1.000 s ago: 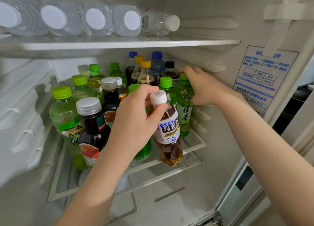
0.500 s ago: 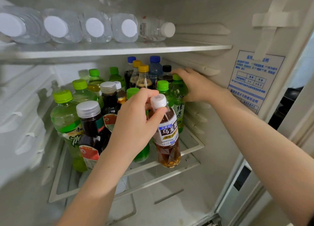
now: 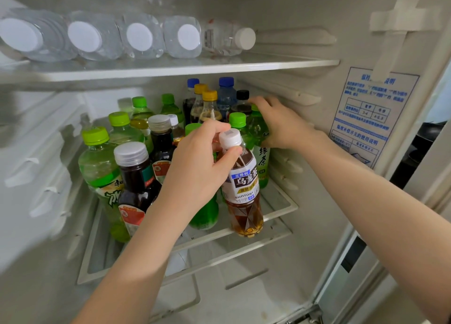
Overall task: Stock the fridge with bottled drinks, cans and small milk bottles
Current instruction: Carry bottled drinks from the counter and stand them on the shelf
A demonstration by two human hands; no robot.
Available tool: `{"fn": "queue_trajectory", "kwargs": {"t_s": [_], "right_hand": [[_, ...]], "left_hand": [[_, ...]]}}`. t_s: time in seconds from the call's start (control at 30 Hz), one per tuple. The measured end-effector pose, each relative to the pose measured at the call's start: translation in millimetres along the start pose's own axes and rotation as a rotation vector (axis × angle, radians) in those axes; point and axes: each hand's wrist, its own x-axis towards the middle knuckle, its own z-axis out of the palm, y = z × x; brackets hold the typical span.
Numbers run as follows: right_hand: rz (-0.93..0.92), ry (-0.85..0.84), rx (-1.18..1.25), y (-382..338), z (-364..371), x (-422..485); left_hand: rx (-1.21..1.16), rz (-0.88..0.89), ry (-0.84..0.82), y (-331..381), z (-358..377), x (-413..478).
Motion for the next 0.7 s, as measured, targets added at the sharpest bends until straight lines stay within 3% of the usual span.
{"fn": "queue_trajectory", "kwargs": {"t_s": [0.4,0.7], "right_hand": [[0.032,-0.005,0.048,-4.0,-3.1,-23.1],[0.209,0.332,0.477,-13.2,0.4,-130.7]], "left_hand": [[0.051,0.056,-0.09,16.3,17.3,8.9],[0.051,0.085,-0.074,20.6,38.9,25.8]]}}
